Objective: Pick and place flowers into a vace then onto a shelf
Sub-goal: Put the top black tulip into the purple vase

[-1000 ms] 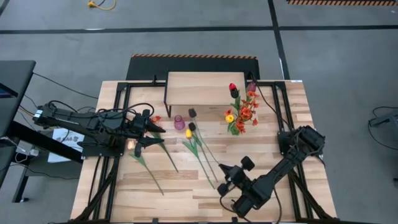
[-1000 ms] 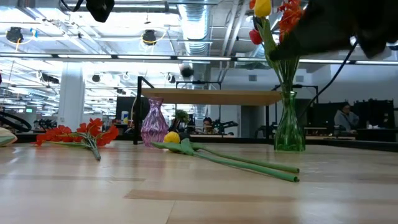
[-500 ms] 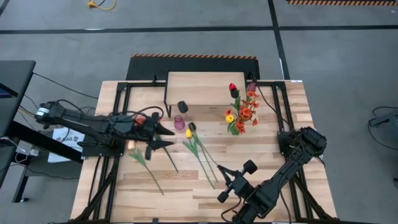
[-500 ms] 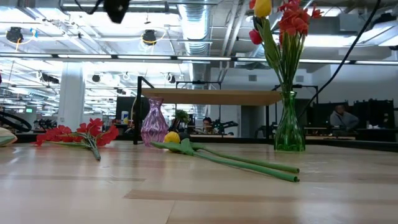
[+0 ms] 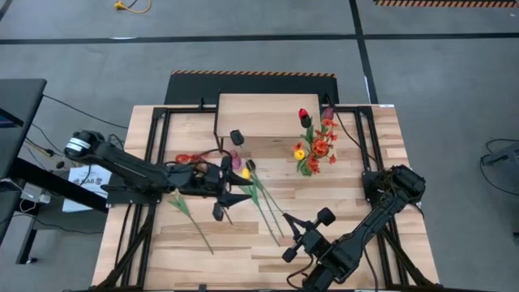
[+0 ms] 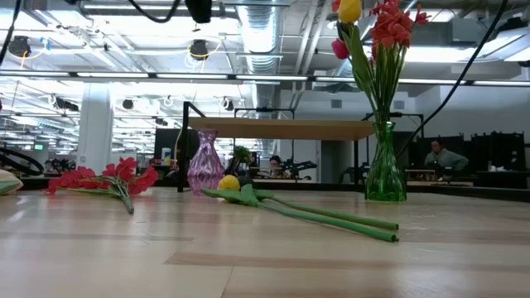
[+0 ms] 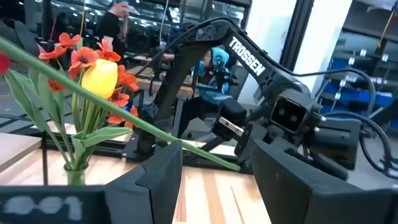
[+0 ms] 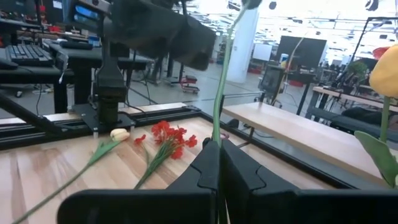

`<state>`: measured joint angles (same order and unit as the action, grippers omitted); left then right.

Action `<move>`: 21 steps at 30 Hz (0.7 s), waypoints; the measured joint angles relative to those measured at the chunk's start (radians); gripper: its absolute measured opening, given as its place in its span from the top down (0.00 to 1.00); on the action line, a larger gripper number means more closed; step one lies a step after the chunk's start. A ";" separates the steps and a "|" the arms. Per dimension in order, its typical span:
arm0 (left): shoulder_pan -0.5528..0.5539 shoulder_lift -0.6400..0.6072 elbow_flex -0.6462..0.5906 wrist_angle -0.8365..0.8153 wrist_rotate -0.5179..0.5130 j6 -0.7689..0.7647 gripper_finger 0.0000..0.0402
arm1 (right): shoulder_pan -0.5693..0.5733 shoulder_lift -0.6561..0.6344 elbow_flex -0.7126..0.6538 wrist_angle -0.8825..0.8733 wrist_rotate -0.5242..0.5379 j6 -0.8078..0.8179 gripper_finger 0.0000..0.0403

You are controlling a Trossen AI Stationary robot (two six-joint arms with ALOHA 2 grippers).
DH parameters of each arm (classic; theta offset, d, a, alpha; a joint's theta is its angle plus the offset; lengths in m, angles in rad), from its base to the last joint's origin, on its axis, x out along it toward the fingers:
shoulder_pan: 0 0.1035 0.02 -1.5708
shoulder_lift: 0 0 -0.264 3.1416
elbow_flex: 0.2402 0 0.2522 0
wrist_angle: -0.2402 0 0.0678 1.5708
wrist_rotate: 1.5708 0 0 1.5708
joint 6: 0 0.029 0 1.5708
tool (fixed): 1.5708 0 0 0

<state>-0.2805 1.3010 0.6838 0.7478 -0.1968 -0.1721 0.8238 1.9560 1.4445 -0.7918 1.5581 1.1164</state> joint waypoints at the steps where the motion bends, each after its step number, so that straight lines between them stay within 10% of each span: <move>1: 0.003 0.019 0.000 0.026 0.000 -0.007 0.55 | 0.000 0.000 0.000 0.000 0.000 0.000 1.00; 21: 0.062 0.102 0.000 0.205 -0.002 -0.060 0.55 | 0.000 0.000 0.000 0.007 -0.005 -0.001 1.00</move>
<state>-0.2181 1.4033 0.6838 0.9525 -0.1989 -0.2321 0.8238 1.9560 1.4445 -0.7845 1.5532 1.1152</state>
